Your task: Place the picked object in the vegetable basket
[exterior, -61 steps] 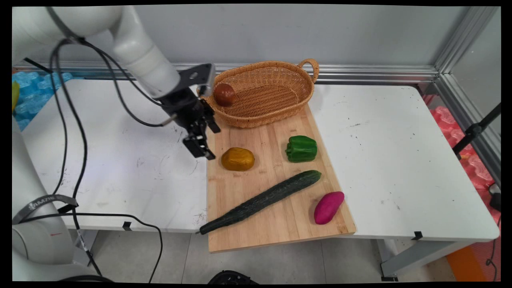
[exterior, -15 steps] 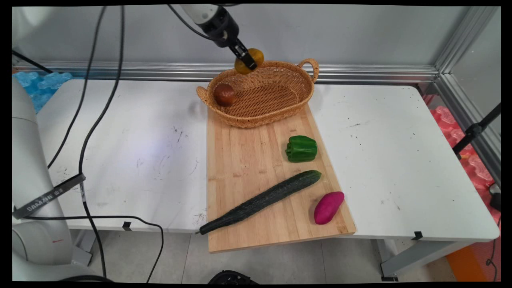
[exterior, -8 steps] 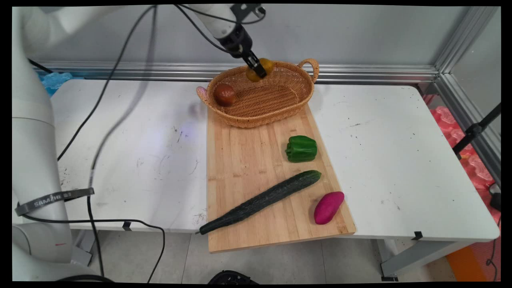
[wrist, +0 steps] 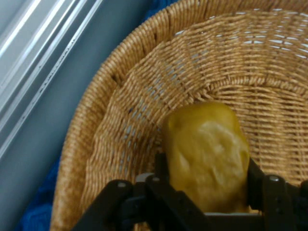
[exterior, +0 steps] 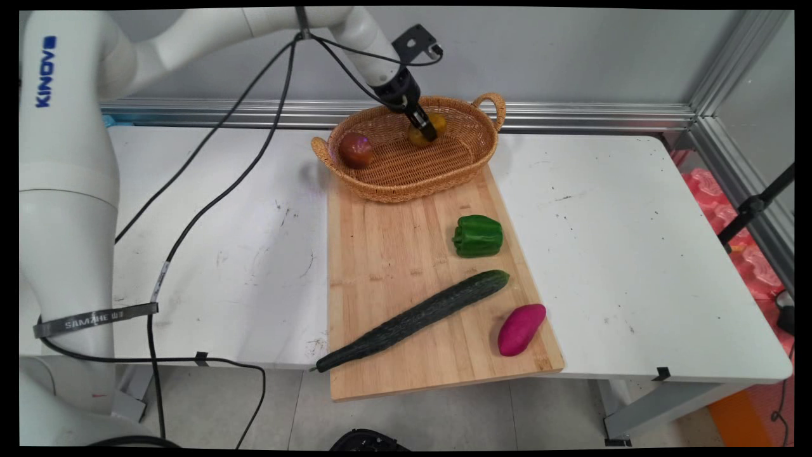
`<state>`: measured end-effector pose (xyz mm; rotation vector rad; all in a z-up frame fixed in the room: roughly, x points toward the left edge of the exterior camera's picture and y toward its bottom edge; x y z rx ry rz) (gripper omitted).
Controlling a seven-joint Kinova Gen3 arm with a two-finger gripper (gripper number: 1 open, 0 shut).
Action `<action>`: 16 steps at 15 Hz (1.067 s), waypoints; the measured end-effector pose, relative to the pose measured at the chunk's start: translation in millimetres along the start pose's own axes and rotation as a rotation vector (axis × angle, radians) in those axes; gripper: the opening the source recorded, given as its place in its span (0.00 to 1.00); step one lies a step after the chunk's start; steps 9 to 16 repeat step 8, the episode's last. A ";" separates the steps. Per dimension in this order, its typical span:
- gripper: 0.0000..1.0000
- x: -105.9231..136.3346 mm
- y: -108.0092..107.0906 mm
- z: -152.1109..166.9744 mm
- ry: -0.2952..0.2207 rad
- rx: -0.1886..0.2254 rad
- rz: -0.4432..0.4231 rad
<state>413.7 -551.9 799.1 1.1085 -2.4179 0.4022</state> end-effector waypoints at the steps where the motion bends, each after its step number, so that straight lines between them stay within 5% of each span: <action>1: 0.00 0.4 -0.6 3.8 -0.001 -0.002 0.001; 3: 0.00 1.5 -1.9 13.5 -0.002 -0.010 0.007; 4: 1.00 1.6 -2.2 15.7 -0.003 -0.013 0.010; 16: 1.00 3.7 -3.0 16.1 0.006 -0.024 0.035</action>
